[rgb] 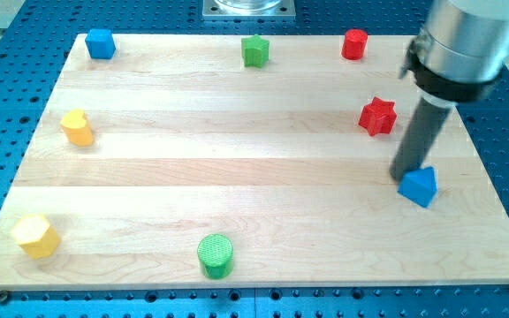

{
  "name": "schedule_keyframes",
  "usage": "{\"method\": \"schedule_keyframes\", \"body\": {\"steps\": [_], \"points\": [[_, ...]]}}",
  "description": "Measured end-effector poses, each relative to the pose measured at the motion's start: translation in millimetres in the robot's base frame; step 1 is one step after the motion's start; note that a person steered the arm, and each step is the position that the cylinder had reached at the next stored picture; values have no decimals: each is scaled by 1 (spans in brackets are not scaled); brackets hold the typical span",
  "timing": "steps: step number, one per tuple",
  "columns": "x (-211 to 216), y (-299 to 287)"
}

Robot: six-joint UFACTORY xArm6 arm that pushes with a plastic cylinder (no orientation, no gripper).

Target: Push the green circle to the right of the hexagon

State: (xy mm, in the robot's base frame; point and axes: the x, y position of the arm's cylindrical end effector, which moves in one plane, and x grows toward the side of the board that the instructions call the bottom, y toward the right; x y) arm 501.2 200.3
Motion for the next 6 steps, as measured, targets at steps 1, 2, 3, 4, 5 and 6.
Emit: {"method": "schedule_keyframes", "body": {"steps": [1, 2, 3, 4, 5, 6], "points": [[42, 1], [49, -2], [65, -65], [114, -157], [118, -187], [118, -237]]}}
